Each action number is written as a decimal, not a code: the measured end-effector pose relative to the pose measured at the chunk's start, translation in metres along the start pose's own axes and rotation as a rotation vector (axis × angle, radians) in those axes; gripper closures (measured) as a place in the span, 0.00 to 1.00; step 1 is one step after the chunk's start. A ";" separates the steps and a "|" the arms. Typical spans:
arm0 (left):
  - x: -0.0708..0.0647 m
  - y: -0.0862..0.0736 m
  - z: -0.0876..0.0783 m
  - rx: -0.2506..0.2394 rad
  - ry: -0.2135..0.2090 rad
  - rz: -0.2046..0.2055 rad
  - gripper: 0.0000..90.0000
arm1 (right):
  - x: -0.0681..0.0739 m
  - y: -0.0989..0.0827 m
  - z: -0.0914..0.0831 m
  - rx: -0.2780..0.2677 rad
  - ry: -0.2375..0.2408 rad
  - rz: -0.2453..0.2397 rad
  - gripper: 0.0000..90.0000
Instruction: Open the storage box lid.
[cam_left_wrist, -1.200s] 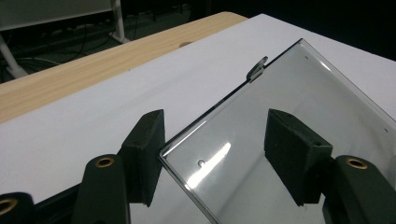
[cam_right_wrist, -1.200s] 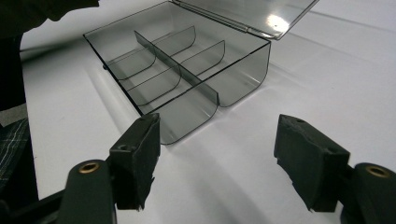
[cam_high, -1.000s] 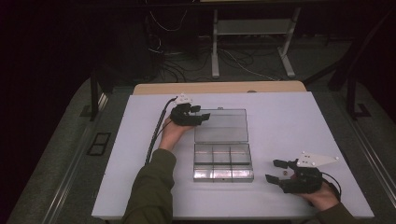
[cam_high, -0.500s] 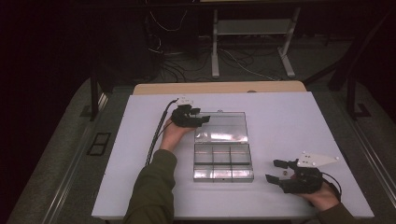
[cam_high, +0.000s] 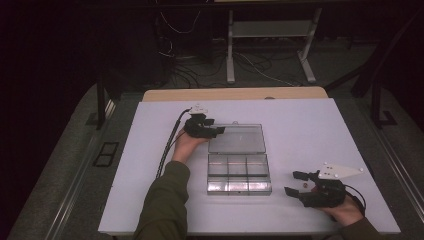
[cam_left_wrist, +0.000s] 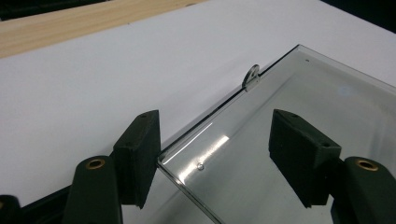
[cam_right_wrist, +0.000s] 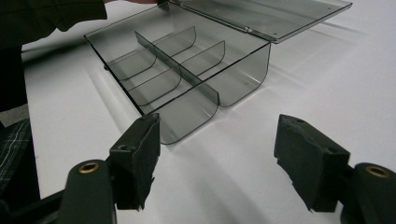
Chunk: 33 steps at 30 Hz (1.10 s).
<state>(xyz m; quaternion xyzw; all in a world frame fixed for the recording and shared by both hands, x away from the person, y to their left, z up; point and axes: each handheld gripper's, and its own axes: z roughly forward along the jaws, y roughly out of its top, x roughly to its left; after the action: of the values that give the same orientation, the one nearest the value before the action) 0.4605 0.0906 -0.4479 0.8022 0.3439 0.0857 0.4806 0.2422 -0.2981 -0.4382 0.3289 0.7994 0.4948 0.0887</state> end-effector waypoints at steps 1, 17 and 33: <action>0.000 0.000 0.000 0.005 0.000 -0.001 0.37 | 0.000 0.000 0.000 0.000 0.000 0.000 0.34; 0.002 -0.006 0.005 0.042 -0.005 -0.018 0.37 | 0.000 0.000 0.000 0.004 0.000 -0.001 0.34; 0.001 -0.002 0.000 0.043 0.007 -0.016 0.36 | -0.001 0.001 0.001 -0.002 0.000 0.001 0.34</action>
<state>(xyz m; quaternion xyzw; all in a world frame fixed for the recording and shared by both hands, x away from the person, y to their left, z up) 0.4599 0.0916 -0.4500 0.8092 0.3537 0.0774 0.4628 0.2438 -0.2978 -0.4379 0.3291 0.7989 0.4955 0.0887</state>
